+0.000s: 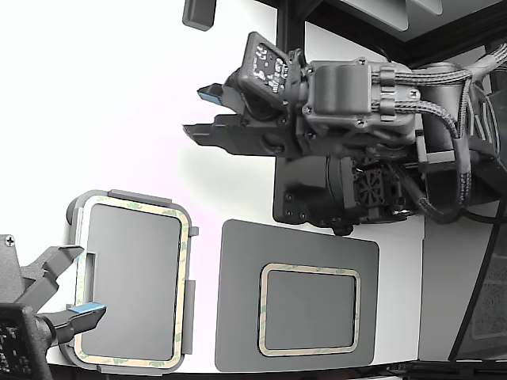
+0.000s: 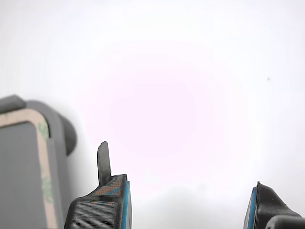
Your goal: Move top rectangular frame to the holder.
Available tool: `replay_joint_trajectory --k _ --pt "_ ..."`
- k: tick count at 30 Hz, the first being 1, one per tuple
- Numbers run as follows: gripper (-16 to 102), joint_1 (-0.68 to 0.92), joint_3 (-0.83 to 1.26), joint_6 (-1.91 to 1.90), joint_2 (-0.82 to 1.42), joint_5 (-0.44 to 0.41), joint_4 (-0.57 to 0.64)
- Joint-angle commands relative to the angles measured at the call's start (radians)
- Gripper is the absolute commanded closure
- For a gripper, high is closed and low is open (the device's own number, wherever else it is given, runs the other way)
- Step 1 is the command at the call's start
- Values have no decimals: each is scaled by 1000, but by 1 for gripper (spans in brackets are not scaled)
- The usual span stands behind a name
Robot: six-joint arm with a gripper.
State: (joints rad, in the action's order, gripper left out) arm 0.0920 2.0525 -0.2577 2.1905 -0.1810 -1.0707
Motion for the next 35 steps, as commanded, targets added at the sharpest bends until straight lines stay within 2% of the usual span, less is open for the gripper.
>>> replay_joint_trajectory --k 1,4,9,21,35 --pt "-14 -46 118 89 192 9 41" --pt "-14 -83 249 121 331 41 98" --pt "-14 -103 390 126 483 51 126" --pt "-14 -104 586 138 765 64 98" --pt "-14 -101 584 149 764 78 98"
